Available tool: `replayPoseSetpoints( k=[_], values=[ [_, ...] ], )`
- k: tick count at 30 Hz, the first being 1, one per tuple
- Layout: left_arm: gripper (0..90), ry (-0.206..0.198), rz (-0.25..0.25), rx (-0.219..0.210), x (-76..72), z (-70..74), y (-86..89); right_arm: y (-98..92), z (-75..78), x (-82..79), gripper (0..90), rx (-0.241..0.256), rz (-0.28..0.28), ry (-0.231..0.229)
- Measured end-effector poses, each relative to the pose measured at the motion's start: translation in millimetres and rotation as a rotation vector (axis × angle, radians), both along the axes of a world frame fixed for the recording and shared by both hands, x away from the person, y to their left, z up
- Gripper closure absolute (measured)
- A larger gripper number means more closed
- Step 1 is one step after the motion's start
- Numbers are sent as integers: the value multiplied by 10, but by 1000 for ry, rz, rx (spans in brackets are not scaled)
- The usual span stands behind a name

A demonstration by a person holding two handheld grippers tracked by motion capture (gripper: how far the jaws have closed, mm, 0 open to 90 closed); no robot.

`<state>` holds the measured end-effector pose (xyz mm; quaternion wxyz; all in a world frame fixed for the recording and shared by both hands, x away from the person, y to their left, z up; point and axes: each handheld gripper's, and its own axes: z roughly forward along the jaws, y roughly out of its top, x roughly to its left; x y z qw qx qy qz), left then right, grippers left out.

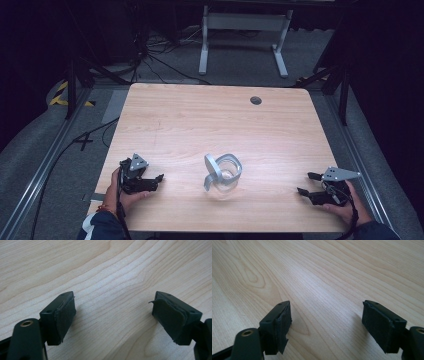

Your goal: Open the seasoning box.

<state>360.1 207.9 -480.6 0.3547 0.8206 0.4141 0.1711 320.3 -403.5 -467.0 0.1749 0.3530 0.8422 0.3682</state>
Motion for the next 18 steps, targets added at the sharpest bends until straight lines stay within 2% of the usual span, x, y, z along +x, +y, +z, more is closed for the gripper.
replayPoseSetpoints(
  k=[5, 16, 18],
  values=[
    [187, 2, -2, 2, 5, 2, 0, -6, -2, 23, 183, -4, -6, 6],
    [186, 1, -5, 0, 9, 0, -3, -18, -4, 29, 158, -8, -18, 8],
    [185, 13, -7, 6, 7, 9, -1, -18, -4, 30, 157, -8, -20, 9]
  ],
)
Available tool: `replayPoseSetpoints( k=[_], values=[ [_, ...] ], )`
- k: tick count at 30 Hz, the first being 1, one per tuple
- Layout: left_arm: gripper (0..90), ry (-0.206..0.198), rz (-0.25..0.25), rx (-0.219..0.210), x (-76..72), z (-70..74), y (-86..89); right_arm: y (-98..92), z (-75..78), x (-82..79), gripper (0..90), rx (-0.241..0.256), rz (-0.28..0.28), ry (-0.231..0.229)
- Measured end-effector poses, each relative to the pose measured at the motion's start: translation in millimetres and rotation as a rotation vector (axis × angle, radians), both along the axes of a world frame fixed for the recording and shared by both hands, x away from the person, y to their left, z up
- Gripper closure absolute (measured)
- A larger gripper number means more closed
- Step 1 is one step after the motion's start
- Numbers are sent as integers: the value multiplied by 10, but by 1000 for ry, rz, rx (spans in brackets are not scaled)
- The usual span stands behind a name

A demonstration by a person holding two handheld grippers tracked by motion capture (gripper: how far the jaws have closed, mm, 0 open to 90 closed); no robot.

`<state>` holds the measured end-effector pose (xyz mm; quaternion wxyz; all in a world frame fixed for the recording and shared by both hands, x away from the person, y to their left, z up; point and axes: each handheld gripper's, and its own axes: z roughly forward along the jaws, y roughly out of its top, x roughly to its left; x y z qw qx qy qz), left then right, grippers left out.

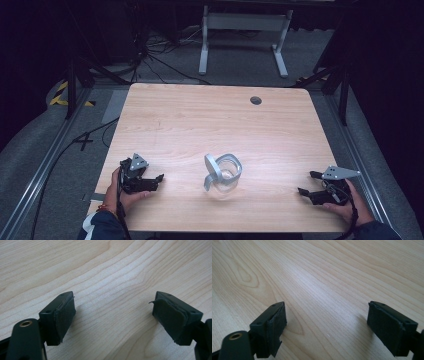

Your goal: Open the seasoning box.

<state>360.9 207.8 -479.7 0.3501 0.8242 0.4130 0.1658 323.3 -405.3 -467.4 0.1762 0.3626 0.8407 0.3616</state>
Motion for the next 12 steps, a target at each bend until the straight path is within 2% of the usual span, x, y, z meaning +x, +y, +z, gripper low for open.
replayPoseSetpoints(
  k=[12],
  values=[
    [179, 3, 8, -7, 4, -6, -16, -2, -1, 2, 155, 1, 1, 1]
  ],
)
